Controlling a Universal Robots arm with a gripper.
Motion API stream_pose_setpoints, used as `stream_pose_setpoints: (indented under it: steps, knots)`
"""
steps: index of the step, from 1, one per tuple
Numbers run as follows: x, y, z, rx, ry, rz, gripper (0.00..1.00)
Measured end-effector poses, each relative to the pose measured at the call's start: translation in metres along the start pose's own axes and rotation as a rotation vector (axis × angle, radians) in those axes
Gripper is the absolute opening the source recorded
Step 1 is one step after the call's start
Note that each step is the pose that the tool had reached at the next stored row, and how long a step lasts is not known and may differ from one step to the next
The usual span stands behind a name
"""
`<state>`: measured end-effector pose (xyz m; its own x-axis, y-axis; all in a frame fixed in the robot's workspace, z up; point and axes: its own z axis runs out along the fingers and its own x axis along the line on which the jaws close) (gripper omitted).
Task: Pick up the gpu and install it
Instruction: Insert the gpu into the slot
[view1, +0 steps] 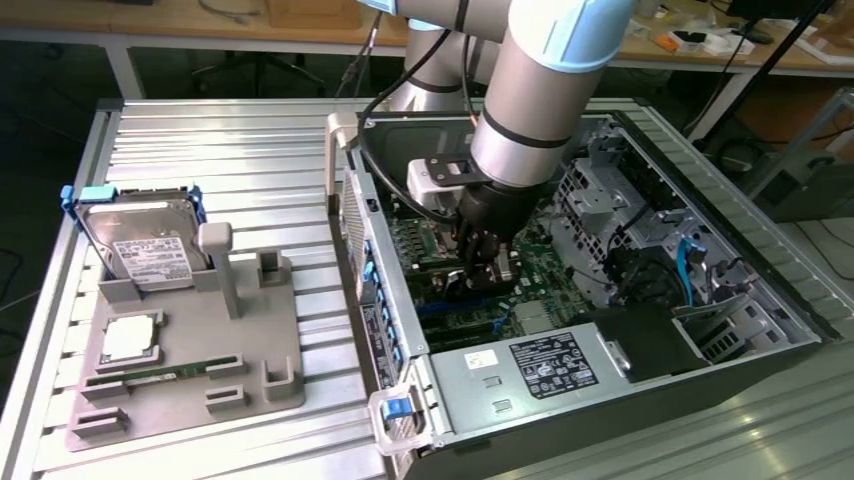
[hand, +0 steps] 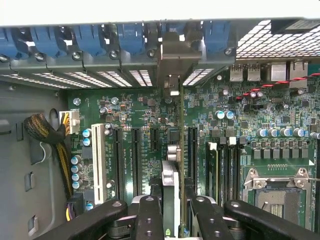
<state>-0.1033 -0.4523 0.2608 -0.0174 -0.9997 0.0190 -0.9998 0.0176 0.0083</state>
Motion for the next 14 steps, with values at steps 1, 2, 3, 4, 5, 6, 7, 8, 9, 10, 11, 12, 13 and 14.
stream_pose_setpoints:
  steps: [1,2,3,4,5,6,7,8,9,10,11,12,13,14]
  knots:
    - [0.0000,0.0000,0.0000,-0.0001,0.0001,0.000,0.27]
    - [0.0000,0.0000,0.0000,0.0000,0.0000,0.000,0.27]
    - [0.0000,0.0000,0.0000,0.0000,0.0000,0.000,0.27]
    - [0.0000,0.0000,0.0000,0.0000,0.0000,0.000,0.27]
    - [0.0000,0.0000,0.0000,-0.0001,0.0000,0.000,0.27]
    - [0.0000,0.0000,0.0000,0.0000,0.0000,0.000,0.27]
    - [0.0000,0.0000,0.0000,0.0000,0.0000,0.000,0.27]
    - [-0.0001,0.0000,0.0000,0.0000,0.0000,0.000,0.27]
    - [-0.0002,0.0000,0.0000,0.0000,0.0000,0.000,0.27]
    - [-0.0004,0.0000,0.0000,0.0000,0.0000,0.000,0.27]
    - [-0.0005,0.0000,0.0001,0.0000,0.0000,0.000,0.27]
    - [-0.0005,0.0000,0.0003,-0.0001,0.0002,0.000,0.27]
    - [-0.0006,0.0000,0.0007,-0.0001,0.0002,0.000,0.27]
    - [-0.0006,0.0000,0.0013,-0.0001,0.0001,0.000,0.27]
